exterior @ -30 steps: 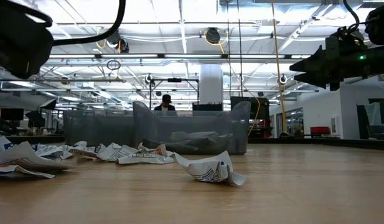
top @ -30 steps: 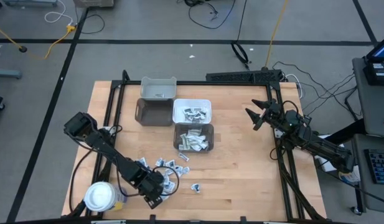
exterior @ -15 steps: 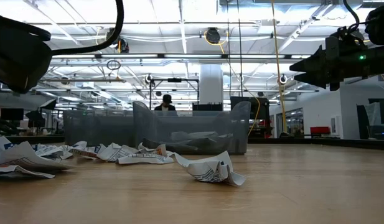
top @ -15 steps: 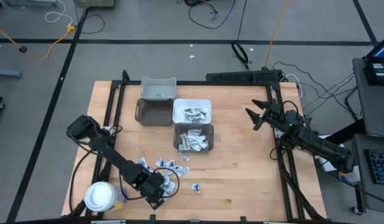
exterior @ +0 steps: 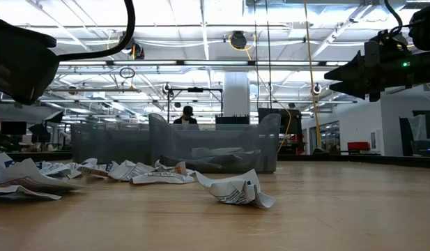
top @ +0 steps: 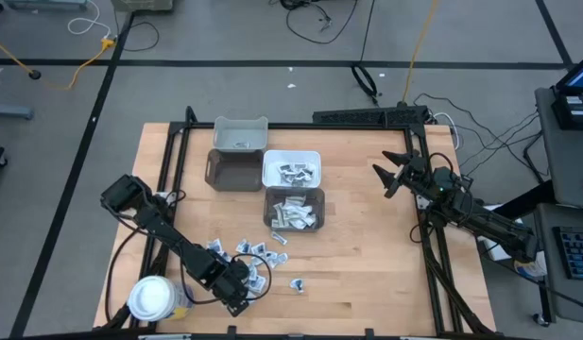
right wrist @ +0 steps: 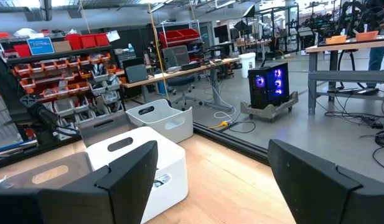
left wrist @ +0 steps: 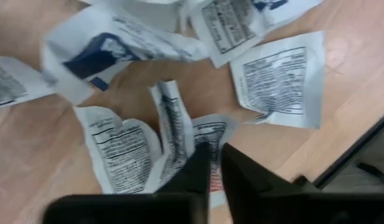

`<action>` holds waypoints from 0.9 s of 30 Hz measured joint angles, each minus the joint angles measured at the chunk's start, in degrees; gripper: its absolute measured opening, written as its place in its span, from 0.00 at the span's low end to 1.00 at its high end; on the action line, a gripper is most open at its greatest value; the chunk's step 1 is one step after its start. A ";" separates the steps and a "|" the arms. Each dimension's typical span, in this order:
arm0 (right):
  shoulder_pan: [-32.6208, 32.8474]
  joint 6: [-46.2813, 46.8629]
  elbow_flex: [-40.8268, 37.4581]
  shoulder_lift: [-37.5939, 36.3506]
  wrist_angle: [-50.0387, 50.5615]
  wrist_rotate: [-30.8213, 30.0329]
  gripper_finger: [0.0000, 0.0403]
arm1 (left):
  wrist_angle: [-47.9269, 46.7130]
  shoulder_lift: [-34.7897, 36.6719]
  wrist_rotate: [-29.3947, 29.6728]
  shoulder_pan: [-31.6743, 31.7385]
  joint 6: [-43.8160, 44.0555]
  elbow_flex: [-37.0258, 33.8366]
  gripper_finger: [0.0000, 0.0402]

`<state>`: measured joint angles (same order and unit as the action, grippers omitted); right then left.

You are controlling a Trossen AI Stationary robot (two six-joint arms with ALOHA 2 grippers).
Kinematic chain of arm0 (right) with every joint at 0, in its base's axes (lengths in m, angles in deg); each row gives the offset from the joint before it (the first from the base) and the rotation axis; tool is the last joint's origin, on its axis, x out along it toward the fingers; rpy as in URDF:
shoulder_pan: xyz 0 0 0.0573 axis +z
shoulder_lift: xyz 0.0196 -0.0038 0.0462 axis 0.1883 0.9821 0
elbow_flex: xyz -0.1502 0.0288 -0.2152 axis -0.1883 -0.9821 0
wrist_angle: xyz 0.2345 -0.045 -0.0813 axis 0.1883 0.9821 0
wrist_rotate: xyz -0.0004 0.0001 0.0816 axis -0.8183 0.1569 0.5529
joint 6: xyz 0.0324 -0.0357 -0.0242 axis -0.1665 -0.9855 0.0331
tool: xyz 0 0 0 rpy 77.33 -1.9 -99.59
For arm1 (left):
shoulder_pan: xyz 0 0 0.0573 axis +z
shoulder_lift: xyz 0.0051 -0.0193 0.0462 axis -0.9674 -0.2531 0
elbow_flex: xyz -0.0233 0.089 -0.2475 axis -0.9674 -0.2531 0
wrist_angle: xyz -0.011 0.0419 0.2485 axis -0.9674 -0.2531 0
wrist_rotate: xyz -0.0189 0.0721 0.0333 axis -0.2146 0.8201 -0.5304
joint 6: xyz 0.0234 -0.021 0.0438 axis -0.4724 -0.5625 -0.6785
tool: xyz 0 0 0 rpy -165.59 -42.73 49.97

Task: Pick & Place First Aid Supplies
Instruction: Put the orange ointment pack into the gray bin

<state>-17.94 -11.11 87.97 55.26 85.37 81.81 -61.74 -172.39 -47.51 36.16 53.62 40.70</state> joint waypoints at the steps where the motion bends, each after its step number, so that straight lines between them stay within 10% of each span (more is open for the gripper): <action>1: 0.00 0.00 0.00 0.00 0.00 0.00 0.74 | 0.02 -0.02 -0.01 -0.01 -0.11 0.00 0.04; 14: 0.01 0.00 0.02 0.01 0.00 0.00 0.74 | -0.57 9.65 -3.64 -0.01 -6.89 0.33 0.00; 27: 0.00 0.00 0.02 0.00 0.00 0.00 0.74 | -20.22 29.11 -4.06 0.20 -18.19 0.37 0.00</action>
<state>-17.94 -11.11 87.99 55.26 85.37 81.81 -81.95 -143.28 -51.56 36.36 35.43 41.07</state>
